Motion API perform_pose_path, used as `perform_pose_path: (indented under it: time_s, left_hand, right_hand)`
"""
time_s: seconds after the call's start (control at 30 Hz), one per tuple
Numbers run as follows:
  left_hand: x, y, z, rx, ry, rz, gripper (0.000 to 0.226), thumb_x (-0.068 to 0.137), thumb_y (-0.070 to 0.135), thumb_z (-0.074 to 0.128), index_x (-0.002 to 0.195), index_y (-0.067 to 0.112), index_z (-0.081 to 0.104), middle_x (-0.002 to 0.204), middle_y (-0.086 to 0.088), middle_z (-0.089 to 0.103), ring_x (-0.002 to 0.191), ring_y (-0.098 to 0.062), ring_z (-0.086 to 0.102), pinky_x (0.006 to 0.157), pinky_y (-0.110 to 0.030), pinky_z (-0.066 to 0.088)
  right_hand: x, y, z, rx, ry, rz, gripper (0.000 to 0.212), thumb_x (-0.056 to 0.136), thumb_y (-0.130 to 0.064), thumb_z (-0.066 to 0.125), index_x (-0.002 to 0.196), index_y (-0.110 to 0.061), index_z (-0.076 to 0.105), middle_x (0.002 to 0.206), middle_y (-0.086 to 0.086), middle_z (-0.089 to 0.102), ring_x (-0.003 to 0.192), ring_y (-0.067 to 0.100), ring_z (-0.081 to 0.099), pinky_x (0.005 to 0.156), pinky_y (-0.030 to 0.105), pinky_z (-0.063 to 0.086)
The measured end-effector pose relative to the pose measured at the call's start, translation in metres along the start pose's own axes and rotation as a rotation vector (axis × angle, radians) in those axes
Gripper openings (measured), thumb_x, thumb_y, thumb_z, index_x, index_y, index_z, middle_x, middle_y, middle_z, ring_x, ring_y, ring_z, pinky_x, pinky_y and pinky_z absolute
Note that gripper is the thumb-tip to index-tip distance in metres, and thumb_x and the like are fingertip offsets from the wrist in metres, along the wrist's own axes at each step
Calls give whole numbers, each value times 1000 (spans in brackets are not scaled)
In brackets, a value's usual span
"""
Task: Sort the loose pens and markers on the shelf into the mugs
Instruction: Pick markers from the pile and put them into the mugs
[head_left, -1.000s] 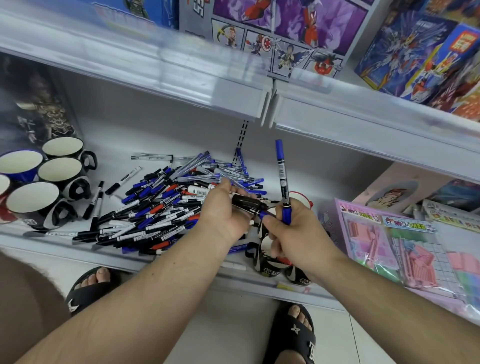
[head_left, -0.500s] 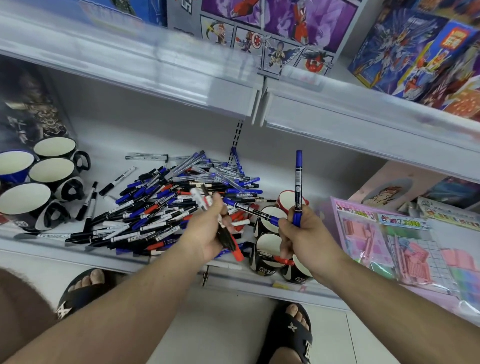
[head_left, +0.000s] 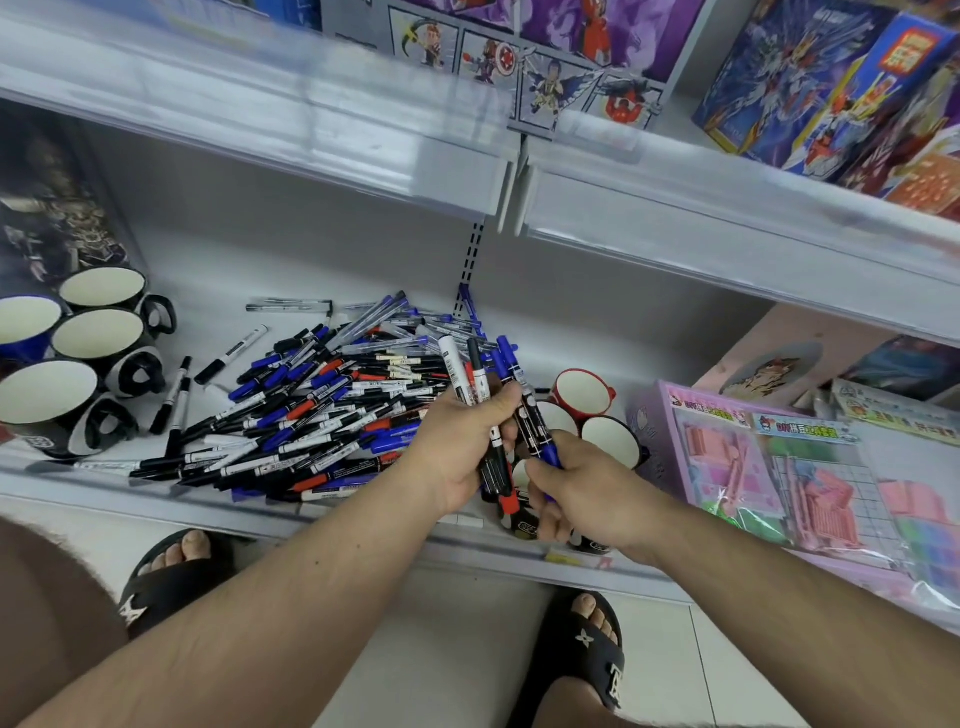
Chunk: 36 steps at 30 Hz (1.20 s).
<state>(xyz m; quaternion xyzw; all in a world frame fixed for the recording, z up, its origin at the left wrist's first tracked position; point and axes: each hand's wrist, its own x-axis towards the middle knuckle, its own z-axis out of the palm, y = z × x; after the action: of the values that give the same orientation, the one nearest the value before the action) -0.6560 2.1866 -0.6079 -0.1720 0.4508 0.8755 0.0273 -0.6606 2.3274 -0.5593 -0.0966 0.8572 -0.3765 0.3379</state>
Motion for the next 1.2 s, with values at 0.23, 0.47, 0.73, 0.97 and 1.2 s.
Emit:
perform_pose_path:
  time_s: [0.23, 0.47, 0.73, 0.97, 1.2]
  left_hand:
    - [2, -4, -3, -86, 65, -128, 16, 91, 23, 66, 85, 12, 75, 57, 1, 50, 48, -11, 41, 48, -23, 40]
    - [6, -8, -5, -132, 161, -215, 20, 90, 27, 68, 93, 8, 64, 54, 0, 60, 45, -10, 48, 57, -27, 45]
    - [11, -14, -41, -385, 186, -265, 26, 96, 0, 52, 114, 16, 64, 84, 2, 65, 56, -7, 49, 66, -23, 45]
    - [6, -15, -44, -407, -24, -244, 33, 97, 1, 47, 105, 17, 75, 88, 3, 70, 66, -9, 61, 69, -26, 55]
    - [2, -11, -36, -416, -104, -211, 34, 94, -5, 41, 114, 12, 62, 71, 0, 60, 59, -13, 59, 78, -30, 48]
  right_hand:
    - [-4, -3, -10, 60, 54, -2, 10, 102, -23, 48, 94, -17, 52, 71, 7, 53, 42, 11, 46, 45, 23, 38]
    - [6, 7, -10, -106, 518, -288, 11, 101, -22, 51, 101, -32, 56, 79, -19, 57, 71, 0, 56, 62, 7, 39]
    - [38, 68, -65, -473, 422, -1, 23, 98, -17, 49, 91, -5, 67, 89, 10, 68, 77, 25, 61, 60, 24, 39]
    - [57, 100, -43, -395, 327, 174, 29, 100, -19, 48, 88, 0, 65, 77, 11, 62, 66, 23, 55, 60, 27, 39]
    - [52, 75, -30, -434, 215, 264, 46, 102, -49, 33, 127, -14, 51, 121, 18, 55, 110, 32, 58, 88, 35, 47]
